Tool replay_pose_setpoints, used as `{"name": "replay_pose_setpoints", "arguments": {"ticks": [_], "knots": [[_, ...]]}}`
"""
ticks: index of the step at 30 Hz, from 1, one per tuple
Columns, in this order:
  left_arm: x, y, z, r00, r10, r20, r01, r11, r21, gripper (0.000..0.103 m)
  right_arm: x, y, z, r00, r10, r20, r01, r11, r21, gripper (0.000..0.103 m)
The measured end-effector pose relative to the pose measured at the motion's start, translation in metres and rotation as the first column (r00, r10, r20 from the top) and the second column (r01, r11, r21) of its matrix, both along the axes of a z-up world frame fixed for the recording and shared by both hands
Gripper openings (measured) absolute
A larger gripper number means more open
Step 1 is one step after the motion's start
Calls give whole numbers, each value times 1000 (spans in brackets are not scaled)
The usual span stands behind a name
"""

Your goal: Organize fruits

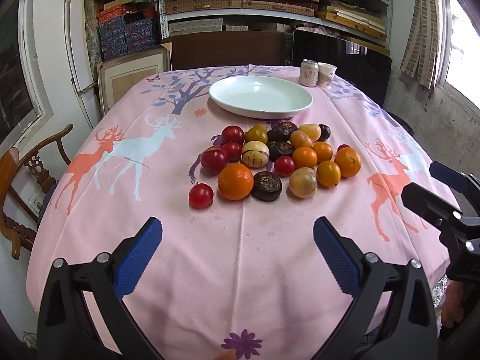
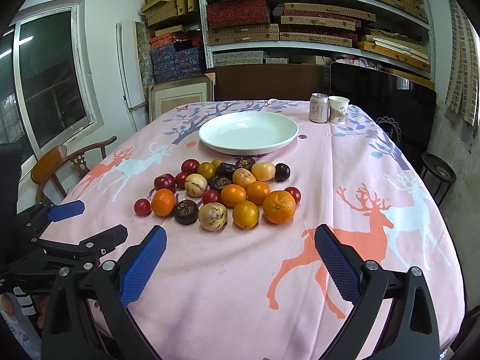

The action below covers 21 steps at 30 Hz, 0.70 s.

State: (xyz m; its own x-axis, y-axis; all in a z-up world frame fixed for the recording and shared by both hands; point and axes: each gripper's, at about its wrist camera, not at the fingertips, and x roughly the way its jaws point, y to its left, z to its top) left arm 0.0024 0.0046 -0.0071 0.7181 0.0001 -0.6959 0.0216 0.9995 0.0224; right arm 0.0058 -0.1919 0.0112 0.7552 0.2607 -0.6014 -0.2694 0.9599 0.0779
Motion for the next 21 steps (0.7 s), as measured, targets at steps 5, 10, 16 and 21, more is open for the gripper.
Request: {"name": "replay_pose_setpoints", "arguments": {"ticks": [5, 10, 16, 21], "knots": [[0, 0, 0, 1000, 1, 0, -1, 1000, 0, 99, 1, 1, 1, 1000, 3, -2, -3, 1000, 6, 100], [1, 1, 0, 1000, 1, -1, -1, 1000, -2, 99, 0, 2, 1, 1000, 2, 0, -2, 1000, 6, 100], [2, 2, -1, 1000, 6, -4, -6, 1000, -4, 99, 0, 2, 1, 1000, 1, 0, -1, 1000, 7, 100], [2, 3, -1, 1000, 4, -4, -4, 1000, -3, 99, 0, 2, 1, 1000, 1, -1, -1, 1000, 8, 100]]}}
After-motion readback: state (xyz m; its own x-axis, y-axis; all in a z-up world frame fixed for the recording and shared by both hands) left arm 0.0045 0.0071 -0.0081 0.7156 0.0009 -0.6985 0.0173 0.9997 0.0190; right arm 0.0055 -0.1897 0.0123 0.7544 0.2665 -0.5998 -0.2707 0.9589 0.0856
